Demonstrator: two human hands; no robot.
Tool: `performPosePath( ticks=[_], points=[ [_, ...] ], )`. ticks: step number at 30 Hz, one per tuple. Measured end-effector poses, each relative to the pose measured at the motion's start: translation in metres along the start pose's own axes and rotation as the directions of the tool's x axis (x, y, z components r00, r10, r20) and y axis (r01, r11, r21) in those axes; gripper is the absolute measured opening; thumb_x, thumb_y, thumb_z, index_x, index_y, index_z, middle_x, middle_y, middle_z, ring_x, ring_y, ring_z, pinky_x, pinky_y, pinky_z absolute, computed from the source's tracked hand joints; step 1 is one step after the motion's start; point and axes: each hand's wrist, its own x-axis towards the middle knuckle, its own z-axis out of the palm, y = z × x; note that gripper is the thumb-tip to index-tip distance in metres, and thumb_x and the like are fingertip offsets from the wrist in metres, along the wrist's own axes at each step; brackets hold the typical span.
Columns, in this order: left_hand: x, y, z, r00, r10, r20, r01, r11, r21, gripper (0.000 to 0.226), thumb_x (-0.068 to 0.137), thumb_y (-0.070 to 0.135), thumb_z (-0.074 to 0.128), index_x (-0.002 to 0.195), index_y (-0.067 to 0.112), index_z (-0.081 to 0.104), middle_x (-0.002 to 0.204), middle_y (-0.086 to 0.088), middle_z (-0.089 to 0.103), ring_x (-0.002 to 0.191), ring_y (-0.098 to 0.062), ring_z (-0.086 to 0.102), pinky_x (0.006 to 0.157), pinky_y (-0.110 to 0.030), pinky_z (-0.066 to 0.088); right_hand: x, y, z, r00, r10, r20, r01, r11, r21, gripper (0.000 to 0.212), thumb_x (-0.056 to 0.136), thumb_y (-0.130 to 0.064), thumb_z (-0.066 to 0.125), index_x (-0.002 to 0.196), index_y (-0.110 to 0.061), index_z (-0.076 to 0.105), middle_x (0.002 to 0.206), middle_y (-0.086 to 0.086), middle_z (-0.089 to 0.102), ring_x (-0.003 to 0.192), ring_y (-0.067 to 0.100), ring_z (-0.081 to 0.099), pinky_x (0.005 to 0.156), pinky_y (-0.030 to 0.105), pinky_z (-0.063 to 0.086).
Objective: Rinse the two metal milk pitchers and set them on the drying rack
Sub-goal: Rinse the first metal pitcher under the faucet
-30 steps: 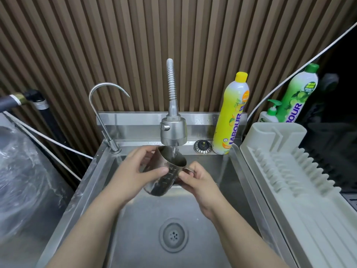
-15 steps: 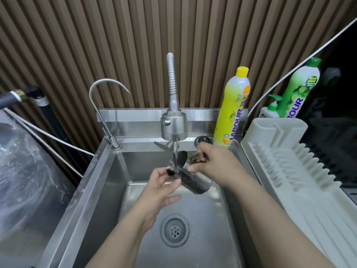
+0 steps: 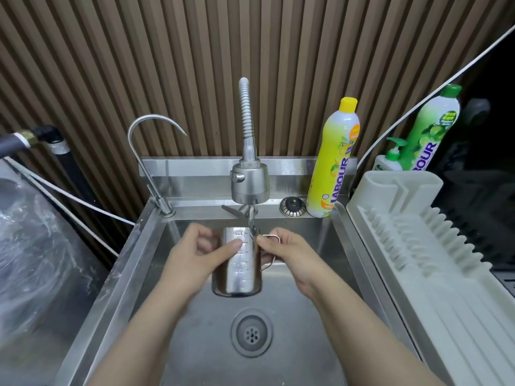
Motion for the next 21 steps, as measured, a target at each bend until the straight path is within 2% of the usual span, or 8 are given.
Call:
performPosePath(
  ticks=[4,7,9,11,13,15,18,21],
  points=[
    [-0.024,-0.024,0.032,0.947,-0.276,0.165,0.316,0.896,-0.313,0.051,0.057,0.04,0.079,0.087,0.009,0.052,0.081,-0.011,0.063,0.07,-0.02,0.061,0.081,-0.043,0.054,0.003,-0.029,-0.016,0.993,0.039,-0.109,-0.084,0.89,-0.448,0.035,0.074,-0.028,0.076,0.059,-0.016,0.046,0.056,0.004,0.057,0.051,0.019,0.051,0.055,0.028,0.044],
    [-0.033,-0.034,0.054,0.908,-0.283,0.308,0.397,0.817,-0.419,0.045,0.065,0.03,0.073,0.1,0.009,0.054,0.103,-0.015,0.063,0.094,-0.023,0.065,0.088,-0.049,0.055,-0.005,-0.047,-0.019,0.984,-0.095,-0.152,-0.073,0.56,-0.825,0.042,0.069,-0.044,0.075,0.059,-0.019,0.043,0.061,-0.002,0.056,0.061,0.02,0.051,0.06,0.032,0.04],
    [-0.027,-0.036,0.059,0.921,-0.215,0.324,0.354,0.81,-0.469,0.043,0.069,0.022,0.074,0.104,0.012,0.053,0.108,-0.008,0.06,0.1,-0.016,0.063,0.091,-0.049,0.053,-0.012,-0.049,-0.019,0.972,-0.182,-0.147,-0.029,0.531,-0.847,0.04,0.07,-0.041,0.075,0.06,-0.019,0.043,0.068,0.0,0.062,0.068,0.024,0.054,0.064,0.035,0.043],
    [-0.018,-0.034,0.057,0.947,-0.128,0.293,0.258,0.847,-0.465,0.043,0.07,0.014,0.077,0.105,0.017,0.052,0.102,0.006,0.064,0.093,-0.004,0.064,0.094,-0.043,0.052,-0.017,-0.041,-0.02,0.965,-0.219,-0.147,0.045,0.687,-0.725,0.024,0.068,-0.035,0.077,0.066,-0.023,0.056,0.086,0.007,0.071,0.083,0.032,0.06,0.079,0.042,0.052],
    [-0.008,-0.028,0.048,0.971,-0.02,0.238,0.121,0.901,-0.417,0.046,0.07,0.001,0.074,0.106,0.02,0.051,0.103,0.01,0.065,0.091,0.001,0.064,0.086,-0.026,0.054,-0.02,-0.027,-0.018,0.962,-0.226,-0.15,0.132,0.873,-0.47,0.015,0.065,-0.03,0.075,0.065,-0.033,0.061,0.104,0.014,0.07,0.098,0.039,0.062,0.088,0.055,0.051],
    [0.003,-0.02,0.033,0.977,0.083,0.195,-0.017,0.948,-0.318,0.053,0.07,-0.004,0.075,0.107,0.025,0.052,0.111,0.008,0.062,0.095,0.006,0.061,0.082,-0.014,0.048,-0.016,-0.009,-0.016,0.97,-0.208,-0.128,0.189,0.971,-0.143,0.024,0.074,-0.012,0.07,0.063,-0.025,0.053,0.113,0.012,0.069,0.102,0.031,0.066,0.084,0.05,0.055],
    [0.013,-0.009,0.008,0.968,0.189,0.162,-0.179,0.981,-0.071,0.06,0.056,0.032,0.083,0.108,0.04,0.054,0.12,0.009,0.058,0.106,0.004,0.056,0.093,-0.019,0.041,-0.011,0.009,-0.003,0.986,-0.16,-0.042,0.165,0.971,0.174,0.031,0.082,-0.004,0.061,0.065,-0.016,0.038,0.093,-0.006,0.068,0.083,0.014,0.063,0.076,0.033,0.046],
    [0.01,-0.003,-0.005,0.977,0.184,0.108,-0.195,0.976,0.101,0.058,0.047,0.053,0.078,0.099,0.042,0.057,0.109,0.008,0.061,0.088,-0.005,0.059,0.085,-0.026,0.045,-0.006,0.014,0.004,0.998,-0.055,-0.011,0.055,0.961,0.27,0.032,0.083,-0.015,0.064,0.065,-0.017,0.037,0.065,0.002,0.058,0.063,0.017,0.052,0.068,0.029,0.051]
  ],
)
